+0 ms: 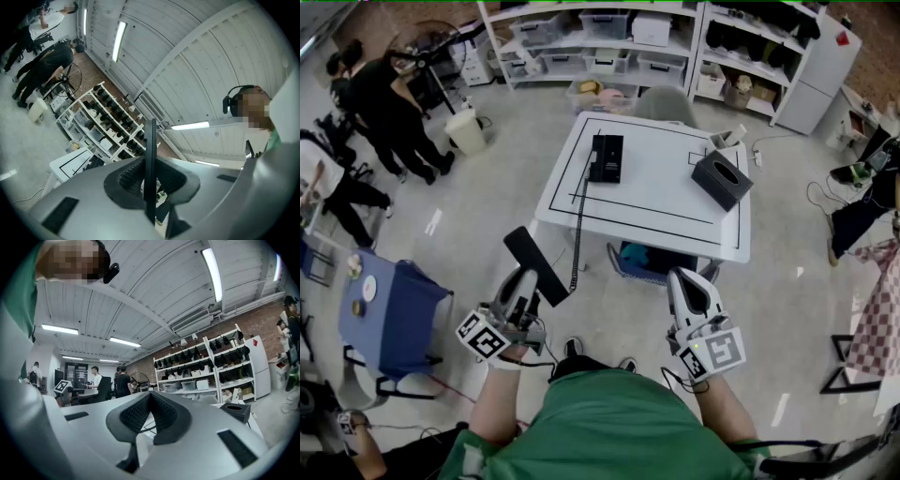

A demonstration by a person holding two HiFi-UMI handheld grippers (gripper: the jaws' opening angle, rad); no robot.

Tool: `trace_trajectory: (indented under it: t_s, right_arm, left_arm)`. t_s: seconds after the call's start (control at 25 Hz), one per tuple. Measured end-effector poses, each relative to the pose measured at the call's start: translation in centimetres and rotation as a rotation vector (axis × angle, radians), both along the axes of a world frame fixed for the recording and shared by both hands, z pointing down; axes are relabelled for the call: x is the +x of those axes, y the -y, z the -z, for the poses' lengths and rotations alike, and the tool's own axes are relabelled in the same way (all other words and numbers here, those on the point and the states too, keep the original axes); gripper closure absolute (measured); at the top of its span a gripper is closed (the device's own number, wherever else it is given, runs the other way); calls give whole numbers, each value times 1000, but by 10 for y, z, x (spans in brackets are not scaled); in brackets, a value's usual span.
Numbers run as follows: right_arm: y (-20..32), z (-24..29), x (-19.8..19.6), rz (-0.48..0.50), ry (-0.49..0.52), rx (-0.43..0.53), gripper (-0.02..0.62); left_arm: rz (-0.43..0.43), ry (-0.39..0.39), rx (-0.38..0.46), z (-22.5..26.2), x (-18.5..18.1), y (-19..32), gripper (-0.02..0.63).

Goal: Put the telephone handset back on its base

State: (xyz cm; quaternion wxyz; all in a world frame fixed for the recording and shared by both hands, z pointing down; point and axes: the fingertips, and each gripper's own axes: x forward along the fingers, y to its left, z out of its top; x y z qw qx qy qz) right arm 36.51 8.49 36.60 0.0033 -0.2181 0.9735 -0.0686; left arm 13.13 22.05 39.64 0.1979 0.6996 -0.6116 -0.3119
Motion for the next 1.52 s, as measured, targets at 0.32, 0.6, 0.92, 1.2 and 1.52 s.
trace_trajectory:
  t_s: [0.32, 0.6, 0.92, 1.2, 1.52]
  right_arm:
    - [-11, 16, -35, 30, 27, 58, 573]
    - [-34, 1, -74, 69, 19, -24, 572]
    - [-46, 14, -133, -13, -10, 9, 572]
    - [-56, 28, -187, -110, -43, 75, 572]
    - [-58, 34, -221, -182, -53, 85, 572]
  left_arm:
    - [20, 22, 52, 12, -24, -16, 522]
    - [2, -14, 44, 6, -53, -33, 522]
    - [-64, -6, 88, 18, -119, -40, 522]
    - [-144, 11, 130, 19, -177, -42, 522]
    - [-198, 24, 138, 11, -209, -49, 522]
